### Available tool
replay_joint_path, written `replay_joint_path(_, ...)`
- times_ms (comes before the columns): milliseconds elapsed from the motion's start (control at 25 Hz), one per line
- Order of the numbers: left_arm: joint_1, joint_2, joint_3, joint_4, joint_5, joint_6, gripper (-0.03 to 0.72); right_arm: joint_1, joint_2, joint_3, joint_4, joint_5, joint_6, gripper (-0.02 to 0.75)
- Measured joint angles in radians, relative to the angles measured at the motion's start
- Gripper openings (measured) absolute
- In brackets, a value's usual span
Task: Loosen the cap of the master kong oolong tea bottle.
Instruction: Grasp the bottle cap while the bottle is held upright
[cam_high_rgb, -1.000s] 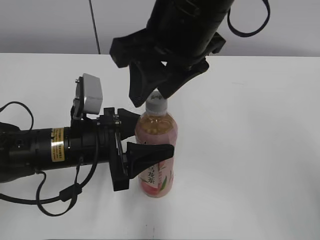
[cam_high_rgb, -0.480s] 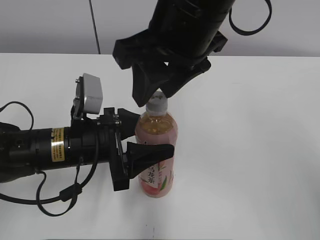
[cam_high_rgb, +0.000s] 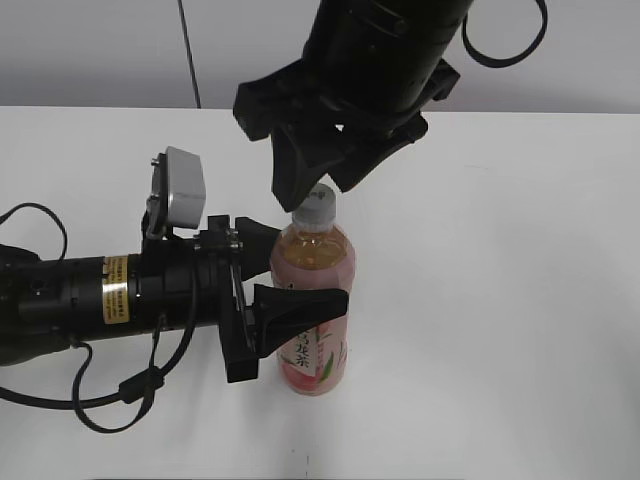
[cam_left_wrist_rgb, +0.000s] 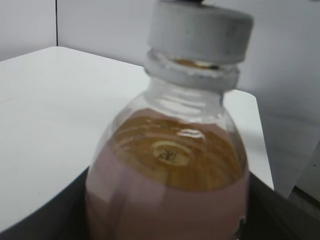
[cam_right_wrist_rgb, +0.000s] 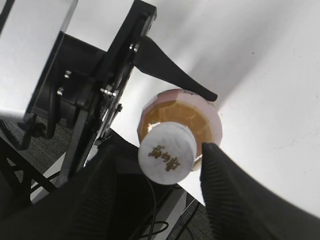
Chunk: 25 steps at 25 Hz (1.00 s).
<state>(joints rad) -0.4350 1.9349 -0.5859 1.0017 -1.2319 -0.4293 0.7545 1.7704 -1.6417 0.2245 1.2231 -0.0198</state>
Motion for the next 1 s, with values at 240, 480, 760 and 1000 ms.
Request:
replay_joint_path(240, 0.0, 0.0, 0.0, 0.0, 0.0, 0.0, 0.465, 0.0, 0.017, 0.0, 0.003, 0.0, 0.0, 0.41)
replay_joint_path(480, 0.0, 0.0, 0.0, 0.0, 0.0, 0.0, 0.465, 0.0, 0.02, 0.0, 0.004, 0.0, 0.0, 0.41)
replay_joint_path(760, 0.0, 0.0, 0.0, 0.0, 0.0, 0.0, 0.465, 0.0, 0.03, 0.0, 0.004, 0.0, 0.0, 0.381)
replay_joint_path(1000, 0.0, 0.0, 0.0, 0.0, 0.0, 0.0, 0.465, 0.0, 0.03, 0.0, -0.004, 0.0, -0.003, 0.279)
